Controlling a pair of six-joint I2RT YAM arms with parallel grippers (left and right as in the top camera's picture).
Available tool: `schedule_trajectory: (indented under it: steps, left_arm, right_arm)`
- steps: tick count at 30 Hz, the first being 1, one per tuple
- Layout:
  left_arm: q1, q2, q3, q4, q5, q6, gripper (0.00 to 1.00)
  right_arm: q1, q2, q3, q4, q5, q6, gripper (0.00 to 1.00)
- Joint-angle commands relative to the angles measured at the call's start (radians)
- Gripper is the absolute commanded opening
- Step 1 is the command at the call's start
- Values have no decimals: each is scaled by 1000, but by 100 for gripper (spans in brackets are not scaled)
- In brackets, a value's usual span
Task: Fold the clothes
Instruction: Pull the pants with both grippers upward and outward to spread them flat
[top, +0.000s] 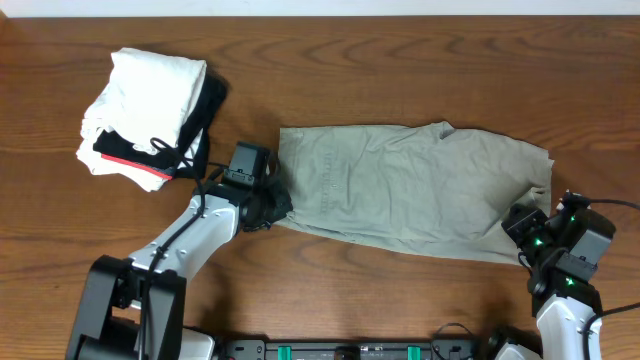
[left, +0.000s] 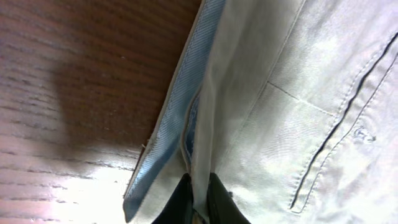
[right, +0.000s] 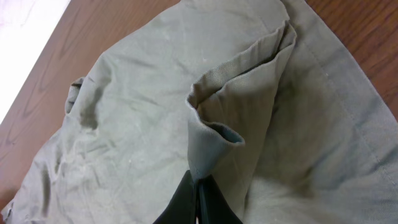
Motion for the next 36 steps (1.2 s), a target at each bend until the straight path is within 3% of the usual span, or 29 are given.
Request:
schedule_trajectory:
  steps: [1,7,17,26,36]
  left_arm:
    - [3,-45,28,3,5,-1,6]
    - [3,-138,55,3,12,-1,6]
    - [3,-263,112,48,31,-16,6]
    - [3,-220,267,84,26,-16,6]
    - [3,-35,467,85,27,-16,6]
  right_arm:
    - [-9,-7,-2,0,-14,-15,1]
    - [-9,-8,48,-23,-87,-47,1]
    - [-9,-8,316,-271,-90,-128,1]
    - [-9,-4,446,-303,-67,-134,1]
    - [-9,99,493,-220,-46,-134,1]
